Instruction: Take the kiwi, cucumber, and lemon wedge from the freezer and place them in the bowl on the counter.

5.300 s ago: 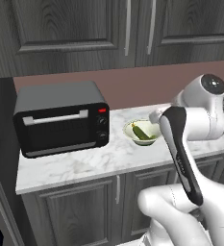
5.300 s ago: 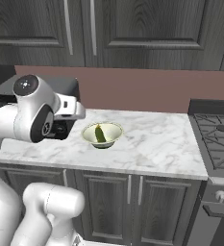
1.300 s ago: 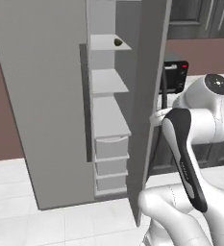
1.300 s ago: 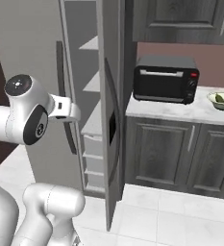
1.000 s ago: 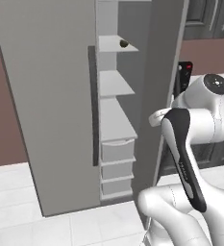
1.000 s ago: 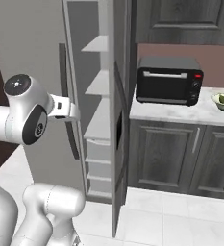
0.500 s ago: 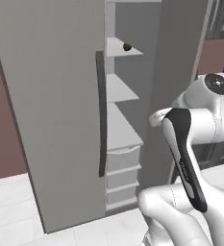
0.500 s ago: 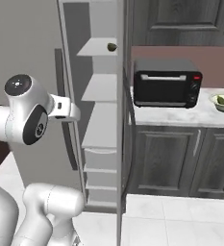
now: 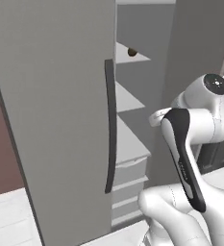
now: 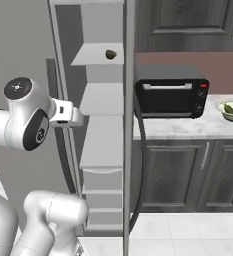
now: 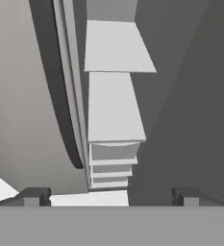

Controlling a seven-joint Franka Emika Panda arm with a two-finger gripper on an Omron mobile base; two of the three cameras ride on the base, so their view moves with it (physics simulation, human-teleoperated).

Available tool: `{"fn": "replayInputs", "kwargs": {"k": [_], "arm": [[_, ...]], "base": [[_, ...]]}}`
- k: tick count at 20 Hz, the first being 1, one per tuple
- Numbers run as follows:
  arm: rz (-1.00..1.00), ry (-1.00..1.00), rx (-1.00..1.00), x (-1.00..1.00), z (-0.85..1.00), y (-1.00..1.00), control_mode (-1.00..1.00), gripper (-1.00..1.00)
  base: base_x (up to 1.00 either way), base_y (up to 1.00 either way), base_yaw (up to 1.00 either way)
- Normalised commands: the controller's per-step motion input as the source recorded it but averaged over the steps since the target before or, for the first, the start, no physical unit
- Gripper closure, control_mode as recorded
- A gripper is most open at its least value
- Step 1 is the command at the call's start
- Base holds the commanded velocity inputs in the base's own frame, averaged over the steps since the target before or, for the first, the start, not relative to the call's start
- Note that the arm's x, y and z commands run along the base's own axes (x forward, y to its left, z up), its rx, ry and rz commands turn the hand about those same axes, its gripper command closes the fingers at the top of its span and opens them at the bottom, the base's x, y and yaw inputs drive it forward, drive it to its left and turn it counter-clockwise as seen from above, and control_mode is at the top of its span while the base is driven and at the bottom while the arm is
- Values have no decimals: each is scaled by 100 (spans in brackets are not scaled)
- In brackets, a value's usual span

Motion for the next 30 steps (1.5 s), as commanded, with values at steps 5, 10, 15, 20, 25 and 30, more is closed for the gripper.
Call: {"fn": "replayInputs", "kwargs": {"k": [5, 10, 15, 20, 25, 30], "arm": [[0, 0, 0, 0, 0, 0, 100, -100], [0, 0, 0, 0, 0, 0, 100, -100], [0, 0, 0, 0, 0, 0, 100, -100], [0, 0, 0, 0, 0, 0, 100, -100], [0, 0, 0, 0, 0, 0, 100, -100], [0, 0, 0, 0, 0, 0, 100, -100]], "base": [[49, -1, -13], [64, 0, -13], [67, 0, -12], [60, 5, -8], [87, 23, 0], [60, 27, 2]]}}
